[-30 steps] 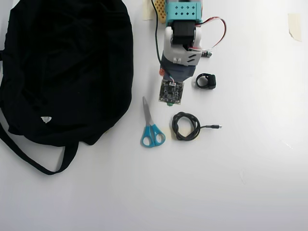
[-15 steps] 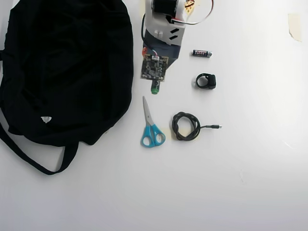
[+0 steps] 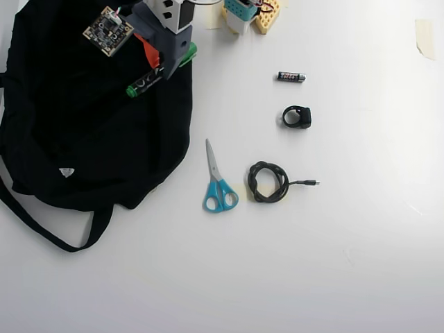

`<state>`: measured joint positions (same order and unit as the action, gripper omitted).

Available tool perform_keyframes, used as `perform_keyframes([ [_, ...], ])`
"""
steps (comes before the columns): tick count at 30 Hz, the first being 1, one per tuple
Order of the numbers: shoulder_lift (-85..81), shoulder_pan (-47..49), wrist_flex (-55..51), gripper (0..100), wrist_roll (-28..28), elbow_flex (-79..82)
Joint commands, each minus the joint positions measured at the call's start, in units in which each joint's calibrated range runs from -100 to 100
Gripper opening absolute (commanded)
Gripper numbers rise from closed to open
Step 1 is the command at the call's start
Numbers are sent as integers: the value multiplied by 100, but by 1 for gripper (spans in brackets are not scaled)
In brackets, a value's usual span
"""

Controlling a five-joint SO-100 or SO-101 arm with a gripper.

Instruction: Put the green marker into the black bag

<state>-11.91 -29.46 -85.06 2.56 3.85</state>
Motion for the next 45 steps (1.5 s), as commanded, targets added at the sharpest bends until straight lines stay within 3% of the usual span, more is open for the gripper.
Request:
perform_keyframes([
  [1, -120, -801, 521, 2, 32, -304],
  [4, 196, -1422, 978, 2, 84, -250],
  [8, 1830, -2214, 1564, 2, 226, -933],
  [13, 3581, -2379, 1598, 3, 299, -2245],
  [18, 3258, -2297, 961, 24, 504, -2326],
  [22, 1150, -1392, 228, 23, 682, -2182],
  [24, 428, -606, -219, 14, 677, -2056],
  [26, -12, 493, -228, 2, 693, -1652],
  [29, -53, 2169, -13, 2, 850, -1409],
  [30, -128, 2288, -64, 2, 1044, -1374],
  [32, -311, 2408, -840, 2, 404, -1239],
  [34, -493, 2535, -1003, 2, 221, -1068],
  [40, -1539, 2969, -891, 2, 42, -277],
  [45, -2767, 3253, -107, 2, 42, 1286],
])
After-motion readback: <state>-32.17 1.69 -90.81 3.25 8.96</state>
